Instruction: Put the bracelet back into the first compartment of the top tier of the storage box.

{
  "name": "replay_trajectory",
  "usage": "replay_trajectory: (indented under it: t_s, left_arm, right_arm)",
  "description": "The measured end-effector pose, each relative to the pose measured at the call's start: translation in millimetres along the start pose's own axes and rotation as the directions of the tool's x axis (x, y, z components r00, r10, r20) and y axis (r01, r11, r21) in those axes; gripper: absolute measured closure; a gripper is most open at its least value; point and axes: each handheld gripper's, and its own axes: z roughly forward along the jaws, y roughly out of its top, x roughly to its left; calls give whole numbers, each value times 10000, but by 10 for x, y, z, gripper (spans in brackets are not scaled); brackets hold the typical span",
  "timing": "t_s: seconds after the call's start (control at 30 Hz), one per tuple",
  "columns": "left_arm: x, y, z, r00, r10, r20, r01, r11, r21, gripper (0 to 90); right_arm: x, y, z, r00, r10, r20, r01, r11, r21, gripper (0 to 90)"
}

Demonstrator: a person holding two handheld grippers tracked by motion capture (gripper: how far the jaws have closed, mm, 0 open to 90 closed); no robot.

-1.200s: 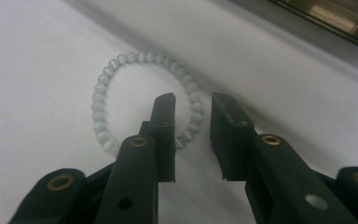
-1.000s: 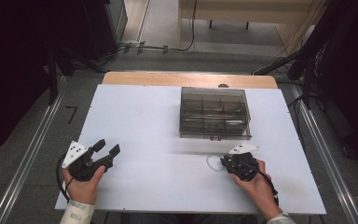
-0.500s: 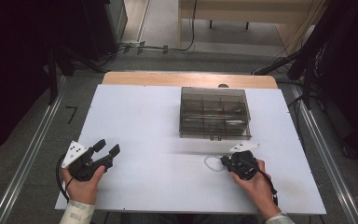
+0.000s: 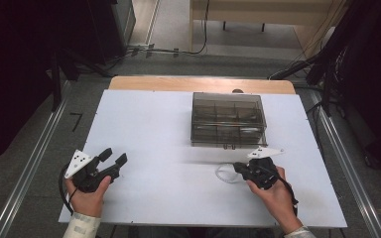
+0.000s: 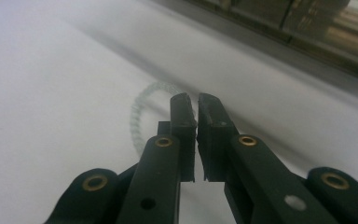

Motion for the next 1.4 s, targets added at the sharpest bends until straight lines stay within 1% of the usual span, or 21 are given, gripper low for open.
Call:
replay_trajectory:
  t_s: [0.07,0.2,0.23,0.37,0.5,0.53,0.57,0.73,1.03,1.13,1.23,1.4]
  left_arm:
    - [-1,0,1,10000,16,9,-16,10000,5,365]
    - [-1,1,1,10000,6,20,-6,10000,-5,365]
    - [0,0,4,10000,3,28,-3,10000,8,365]
    - [0,0,5,10000,12,39,-12,10000,41,365]
    - [3,0,3,10000,-12,44,12,10000,20,365]
    - [3,0,3,10000,-12,44,12,10000,20,365]
    - [4,-1,4,10000,-9,38,9,10000,27,365]
    - [2,-1,6,10000,4,58,-4,10000,39,365]
    - [3,-2,9,10000,-4,75,3,10000,69,365]
    - [5,-2,10,10000,-9,80,8,10000,70,365]
    - [6,-1,8,10000,-4,76,3,10000,64,365]
    - [9,-1,7,10000,-14,85,13,10000,74,365]
  right_arm:
    - [12,33,-34,10000,-85,-24,85,10000,-9,832]
    - [27,78,-77,9999,-85,-145,82,9999,-150,832]
    - [43,112,-100,9997,-109,-228,102,9995,-291,832]
    - [68,163,-129,9993,-213,-302,200,9988,-445,832]
    - [109,229,-189,9989,-205,-412,166,9955,-934,833]
    - [109,229,-189,9989,-205,-412,166,9955,-934,833]
    - [114,254,-210,9986,-245,-476,189,9931,-1154,832]
    - [139,306,-233,9978,-354,-554,265,9879,-1528,832]
    - [185,400,-235,9956,-416,-838,264,9842,-1752,832]
    - [209,432,-242,9947,-471,-917,286,9807,-1933,832]
    - [231,468,-256,9943,-555,-914,341,9749,-2202,833]
    - [251,521,-253,9934,-607,-970,361,9708,-2373,833]
